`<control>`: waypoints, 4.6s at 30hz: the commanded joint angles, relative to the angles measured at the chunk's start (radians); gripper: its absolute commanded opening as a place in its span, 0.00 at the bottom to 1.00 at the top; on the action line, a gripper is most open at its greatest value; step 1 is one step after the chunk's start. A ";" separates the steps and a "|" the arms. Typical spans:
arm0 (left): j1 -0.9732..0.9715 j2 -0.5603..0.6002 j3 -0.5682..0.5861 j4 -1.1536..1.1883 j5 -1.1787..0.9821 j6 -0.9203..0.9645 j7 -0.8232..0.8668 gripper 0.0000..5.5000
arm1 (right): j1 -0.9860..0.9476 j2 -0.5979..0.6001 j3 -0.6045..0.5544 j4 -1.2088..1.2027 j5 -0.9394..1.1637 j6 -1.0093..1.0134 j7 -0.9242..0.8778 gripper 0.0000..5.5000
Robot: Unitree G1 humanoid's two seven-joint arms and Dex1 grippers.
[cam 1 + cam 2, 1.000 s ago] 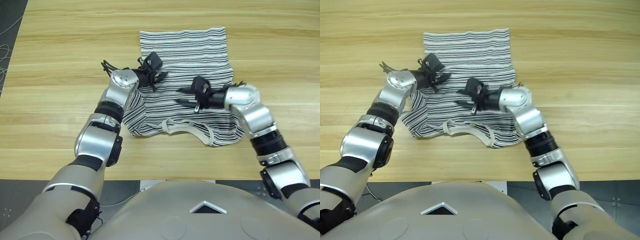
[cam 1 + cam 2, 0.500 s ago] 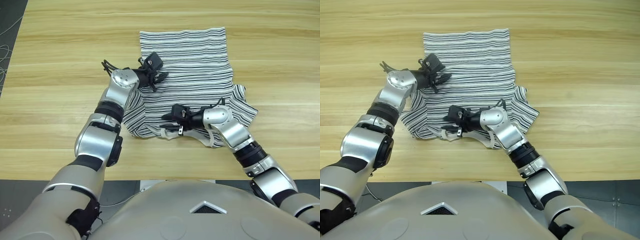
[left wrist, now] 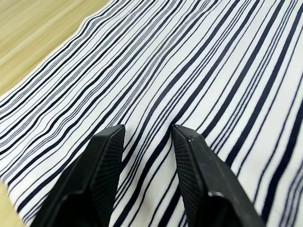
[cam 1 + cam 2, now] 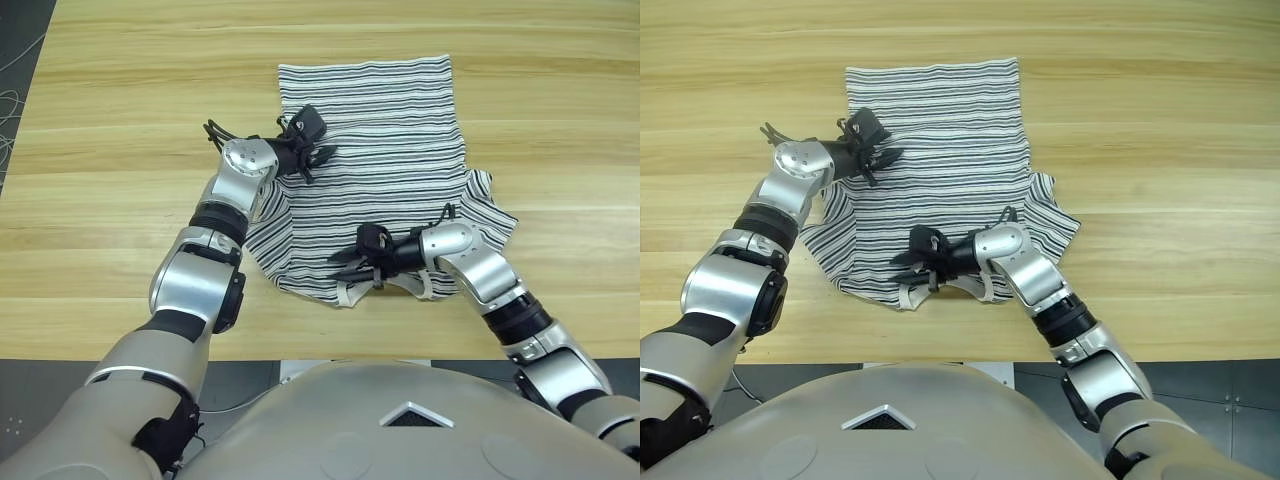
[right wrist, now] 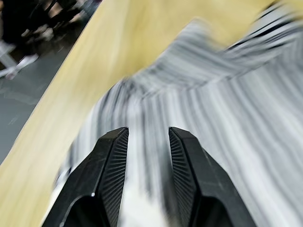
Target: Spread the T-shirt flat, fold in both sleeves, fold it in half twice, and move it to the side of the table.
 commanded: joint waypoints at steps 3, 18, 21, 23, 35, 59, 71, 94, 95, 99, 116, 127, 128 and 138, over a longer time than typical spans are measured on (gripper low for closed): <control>0.037 -0.010 0.006 -0.019 -0.002 -0.012 -0.060 0.34 | -0.039 0.006 -0.156 -0.079 0.184 0.136 0.007 0.28; 0.482 0.039 0.262 -1.149 -0.334 0.422 0.014 0.34 | 0.035 -0.144 -0.490 -0.145 0.291 0.176 -0.099 0.28; 0.747 -0.031 0.340 -1.417 -0.455 0.670 0.174 0.34 | 0.029 -0.146 -0.588 -0.152 0.287 0.179 -0.224 0.28; 0.887 -0.103 0.418 -1.561 -0.539 0.781 0.292 0.34 | 0.021 -0.121 -0.638 -0.143 0.269 0.137 -0.320 0.28; 1.130 -0.130 0.834 -1.779 -0.995 1.064 0.582 0.34 | 0.115 0.104 -0.673 -0.056 -0.076 -0.591 -0.767 0.28; 1.117 -0.132 0.690 -1.515 -1.086 1.103 0.692 0.34 | 0.163 0.093 -0.586 0.045 -0.176 -0.947 -0.807 0.28; 1.113 -0.115 0.620 -1.492 -1.006 1.024 0.652 0.34 | 0.166 0.087 -0.563 0.051 -0.182 -0.957 -0.813 0.28; 1.030 -0.017 0.641 -1.488 -0.888 0.894 0.596 0.02 | 0.170 0.086 -0.550 0.084 -0.189 -0.983 -0.818 0.28; 1.021 -0.007 0.644 -1.485 -0.886 0.895 0.592 0.02 | 0.170 0.086 -0.550 0.084 -0.188 -0.983 -0.819 0.28; 1.006 0.018 0.631 -1.494 -0.879 0.902 0.576 0.02 | 0.170 0.085 -0.550 0.084 -0.188 -0.984 -0.820 0.28; 1.036 0.095 0.357 -1.602 -0.746 0.951 0.480 0.02 | 0.164 0.085 -0.537 0.087 -0.185 -0.976 -0.821 0.28; 1.035 0.092 0.287 -1.556 -0.679 0.965 0.462 0.02 | 0.167 0.089 -0.522 0.072 -0.188 -0.967 -0.822 0.28; 1.034 0.091 0.291 -1.551 -0.676 0.964 0.462 0.02 | 0.167 0.090 -0.520 0.072 -0.189 -0.967 -0.822 0.28; 1.049 0.095 0.277 -1.539 -0.650 0.966 0.439 0.02 | 0.163 0.088 -0.512 0.073 -0.191 -0.968 -0.828 0.28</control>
